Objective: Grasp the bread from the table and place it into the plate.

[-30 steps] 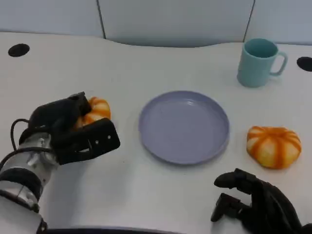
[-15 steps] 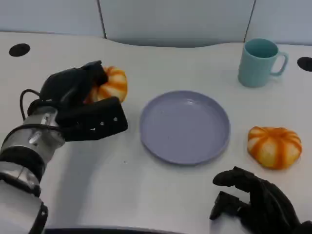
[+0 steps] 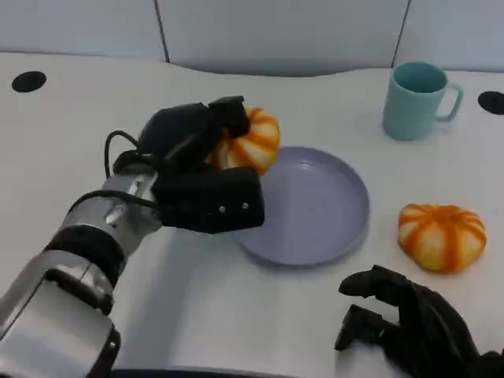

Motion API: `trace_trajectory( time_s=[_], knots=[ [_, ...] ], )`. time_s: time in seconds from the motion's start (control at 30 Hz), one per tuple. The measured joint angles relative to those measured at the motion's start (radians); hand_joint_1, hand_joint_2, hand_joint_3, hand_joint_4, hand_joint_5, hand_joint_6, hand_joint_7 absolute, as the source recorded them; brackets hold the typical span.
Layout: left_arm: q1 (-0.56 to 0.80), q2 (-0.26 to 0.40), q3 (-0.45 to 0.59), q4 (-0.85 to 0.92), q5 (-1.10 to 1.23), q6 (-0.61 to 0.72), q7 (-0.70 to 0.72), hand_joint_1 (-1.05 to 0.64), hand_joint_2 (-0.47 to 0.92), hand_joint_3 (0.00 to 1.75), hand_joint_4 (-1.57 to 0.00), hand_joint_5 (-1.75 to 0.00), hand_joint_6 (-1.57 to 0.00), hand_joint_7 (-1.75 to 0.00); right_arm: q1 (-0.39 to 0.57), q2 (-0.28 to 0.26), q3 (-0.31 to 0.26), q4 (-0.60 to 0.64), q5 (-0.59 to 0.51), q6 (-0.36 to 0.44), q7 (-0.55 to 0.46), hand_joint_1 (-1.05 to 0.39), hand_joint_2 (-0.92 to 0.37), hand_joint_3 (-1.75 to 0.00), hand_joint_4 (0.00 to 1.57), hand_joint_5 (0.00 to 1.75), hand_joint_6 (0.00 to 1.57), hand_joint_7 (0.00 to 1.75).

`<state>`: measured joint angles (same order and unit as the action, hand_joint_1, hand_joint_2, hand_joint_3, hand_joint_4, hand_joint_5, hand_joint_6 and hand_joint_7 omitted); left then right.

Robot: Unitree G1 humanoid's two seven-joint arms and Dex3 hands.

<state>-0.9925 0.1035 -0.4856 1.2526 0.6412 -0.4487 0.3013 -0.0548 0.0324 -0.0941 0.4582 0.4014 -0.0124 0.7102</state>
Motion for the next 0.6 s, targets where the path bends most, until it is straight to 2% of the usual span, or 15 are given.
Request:
trace_trajectory(
  time_s=[0.03, 0.07, 0.13, 0.37, 0.6],
  knots=[
    [-0.005, -0.012, -0.012, 0.000, 0.013, 0.001, 0.000, -0.20, 0.79, 0.37, -0.95, -1.75, -0.76, -1.75, -0.003, 0.001, 0.002, 0.003, -0.001, -0.002, -0.001, -0.51, -0.92, -0.40, 0.72, 1.35, 0.77, 0.88],
    [-0.012, -0.024, -0.021, 0.001, 0.023, 0.002, 0.000, -0.20, 0.63, 0.69, -0.96, -1.75, -0.77, -1.75, -0.005, 0.001, 0.004, 0.006, -0.001, -0.003, -0.001, -0.50, -0.92, -0.41, 0.72, 1.35, 0.77, 0.87],
    [-0.024, -0.047, -0.038, 0.001, 0.030, 0.002, 0.000, -0.20, 0.53, 0.89, -0.96, -1.75, -0.78, -1.75, -0.010, 0.002, 0.008, 0.012, -0.002, -0.006, -0.002, -0.51, -0.92, -0.40, 0.73, 1.33, 0.77, 0.87],
    [-0.039, -0.107, -0.066, 0.015, 0.046, 0.008, -0.018, -0.22, 0.44, 1.08, -0.99, -1.75, -0.79, -1.75, -0.019, 0.010, 0.010, 0.023, 0.005, -0.005, -0.003, -0.52, -0.92, -0.36, 0.75, 1.26, 0.79, 0.85],
    [-0.038, -0.138, -0.095, 0.036, 0.064, 0.037, -0.039, -0.21, 0.42, 1.12, -0.97, -1.75, -0.78, -1.75, -0.020, 0.014, 0.011, 0.027, 0.005, -0.005, -0.005, -0.52, -0.92, -0.37, 0.78, 1.25, 0.80, 0.84]
  ],
)
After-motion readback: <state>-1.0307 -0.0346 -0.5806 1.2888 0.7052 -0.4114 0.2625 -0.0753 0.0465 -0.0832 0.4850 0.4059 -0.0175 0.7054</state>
